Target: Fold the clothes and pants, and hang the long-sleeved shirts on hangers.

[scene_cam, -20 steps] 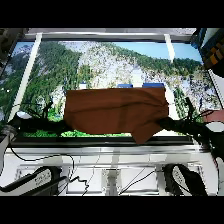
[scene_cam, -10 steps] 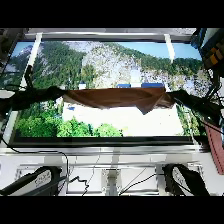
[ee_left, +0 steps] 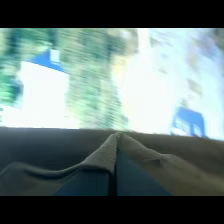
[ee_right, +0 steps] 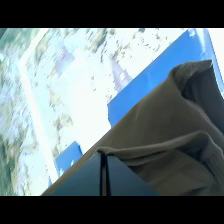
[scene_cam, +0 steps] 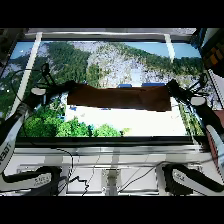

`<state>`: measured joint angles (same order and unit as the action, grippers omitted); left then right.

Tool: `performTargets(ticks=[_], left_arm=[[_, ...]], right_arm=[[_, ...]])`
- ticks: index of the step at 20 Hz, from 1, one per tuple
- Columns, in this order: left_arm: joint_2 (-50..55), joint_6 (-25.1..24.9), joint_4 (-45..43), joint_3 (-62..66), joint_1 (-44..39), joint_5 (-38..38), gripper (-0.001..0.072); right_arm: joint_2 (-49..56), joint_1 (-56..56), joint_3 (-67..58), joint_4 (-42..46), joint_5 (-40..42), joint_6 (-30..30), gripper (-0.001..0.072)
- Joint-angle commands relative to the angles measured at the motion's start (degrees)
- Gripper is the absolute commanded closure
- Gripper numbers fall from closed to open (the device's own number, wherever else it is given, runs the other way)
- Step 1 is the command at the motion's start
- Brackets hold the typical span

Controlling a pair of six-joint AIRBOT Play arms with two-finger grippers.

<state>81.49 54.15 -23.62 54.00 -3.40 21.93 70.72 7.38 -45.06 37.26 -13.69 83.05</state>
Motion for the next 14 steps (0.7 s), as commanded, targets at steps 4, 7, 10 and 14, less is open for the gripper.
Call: performTargets(ticks=[4, 7, 10, 14], left_arm=[[3.8, 2.0, 0.1, 0.1, -1.8, -10.3, 0.0695], [3.9, 2.0, 0.1, 0.1, -1.8, -10.3, 0.035], [2.8, 2.0, -0.1, 0.1, -1.3, -8.2, 0.0012], [-2.3, 2.1, -1.9, 0.1, 4.9, 0.0, 0.0034]], right_arm=[[10.4, -0.6, -9.0, 3.3, 3.6, 3.3, 0.069], [11.5, -0.6, -10.1, 4.7, 0.6, 3.2, 0.0397], [10.4, -0.1, -10.2, 8.1, -2.3, 3.0, 0.0029], [6.7, 2.8, -10.2, 12.5, -4.8, 3.0, 0.0029]])
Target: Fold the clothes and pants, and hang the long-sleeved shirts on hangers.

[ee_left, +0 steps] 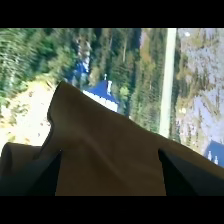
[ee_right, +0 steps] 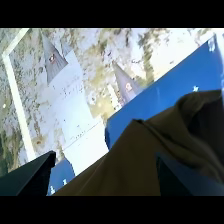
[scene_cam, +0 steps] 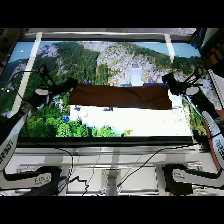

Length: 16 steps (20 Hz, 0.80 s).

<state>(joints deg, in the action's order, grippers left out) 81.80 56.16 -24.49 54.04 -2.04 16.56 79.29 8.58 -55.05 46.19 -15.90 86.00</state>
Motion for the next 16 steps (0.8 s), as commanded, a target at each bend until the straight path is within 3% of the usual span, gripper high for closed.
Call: performTargets(ticks=[1, 3, 5, 8, 16], left_arm=[[-3.2, 0.1, -1.0, 0.0, 6.1, 9.1, 0.0034], [-2.9, 3.1, -2.1, 0.0, 12.0, 20.9, 0.0034], [-1.6, 4.0, -9.6, 0.0, 15.9, 27.9, 0.0034], [1.1, 6.3, -15.4, 0.1, 17.7, 30.9, 0.0032], [15.3, 2.9, -12.8, 11.3, 17.5, 39.6, -0.0004]], right_arm=[[-2.6, 2.3, -0.2, 4.2, -3.6, 0.0, 0.0029], [-3.7, 3.6, -0.2, 5.7, -5.7, 0.0, 0.003], [-3.9, 4.1, -0.2, 6.7, -7.1, 0.0, 0.003], [-3.9, 4.1, -0.2, 6.8, -8.4, 0.0, 0.003], [-3.9, 4.1, -0.2, 6.8, -9.1, 0.0, 0.003]])
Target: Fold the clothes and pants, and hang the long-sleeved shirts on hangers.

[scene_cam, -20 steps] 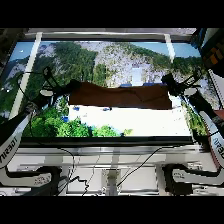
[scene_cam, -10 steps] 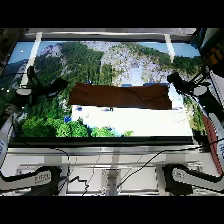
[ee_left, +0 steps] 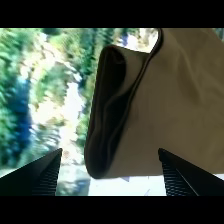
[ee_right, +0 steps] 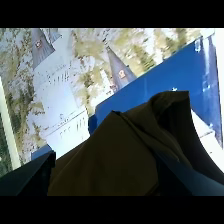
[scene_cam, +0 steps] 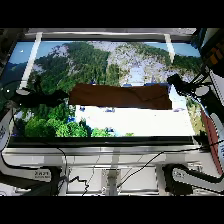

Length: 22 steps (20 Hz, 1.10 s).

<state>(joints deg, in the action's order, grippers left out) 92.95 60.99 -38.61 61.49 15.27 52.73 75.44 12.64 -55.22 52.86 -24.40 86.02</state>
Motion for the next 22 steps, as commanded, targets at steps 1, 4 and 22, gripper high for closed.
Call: performTargets(ticks=[1, 4, 22], left_arm=[[5.3, -2.6, 2.3, 5.0, 0.1, 3.5, -0.0004], [7.7, -3.9, 2.7, 6.7, -1.9, 3.7, -0.0004], [-6.6, -5.5, -12.0, 17.1, -11.6, 13.9, 0.0697]], right_arm=[[0.0, 0.0, -0.1, 0.0, -0.7, 0.0, 0.003], [0.0, -0.2, -0.1, -0.1, -0.7, 0.0, 0.0031], [0.5, -18.7, -10.8, 0.3, -19.7, -9.0, 0.069]])
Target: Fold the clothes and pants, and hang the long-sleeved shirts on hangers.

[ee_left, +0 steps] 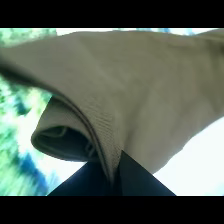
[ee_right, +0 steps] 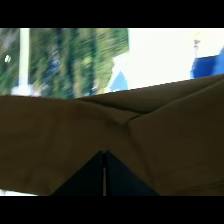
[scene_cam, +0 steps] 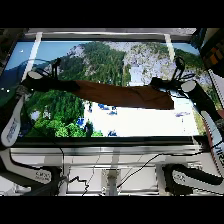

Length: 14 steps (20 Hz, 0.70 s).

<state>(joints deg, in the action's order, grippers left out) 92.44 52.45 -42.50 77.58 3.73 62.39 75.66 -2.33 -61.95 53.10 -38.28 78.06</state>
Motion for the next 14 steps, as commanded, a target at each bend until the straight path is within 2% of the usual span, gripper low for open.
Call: performTargets(ticks=[1, 4, 8, 11, 14], left_arm=[[-9.0, 3.7, -10.7, 1.0, 0.0, 5.9, 0.0697], [-16.1, 3.7, -12.0, 1.0, 0.0, 8.9, 0.0696], [-22.6, 3.7, -12.0, 1.0, 0.0, 9.0, 0.0696], [-25.0, 3.7, -12.0, 1.0, 0.0, 9.0, 0.0695], [-25.8, 3.7, -11.9, 1.0, 0.0, 9.1, 0.0696]], right_arm=[[1.0, -5.4, -5.7, 0.4, -7.0, -1.1, 0.069], [4.9, -10.5, -9.2, 1.0, -8.0, -0.7, 0.069], [13.3, -20.4, -12.8, -1.3, -9.1, 0.9, 0.0691], [20.5, -28.7, -17.1, -1.7, -6.0, 1.5, 0.0691], [26.5, -34.4, -22.8, -1.7, -0.4, 5.9, 0.0691]])
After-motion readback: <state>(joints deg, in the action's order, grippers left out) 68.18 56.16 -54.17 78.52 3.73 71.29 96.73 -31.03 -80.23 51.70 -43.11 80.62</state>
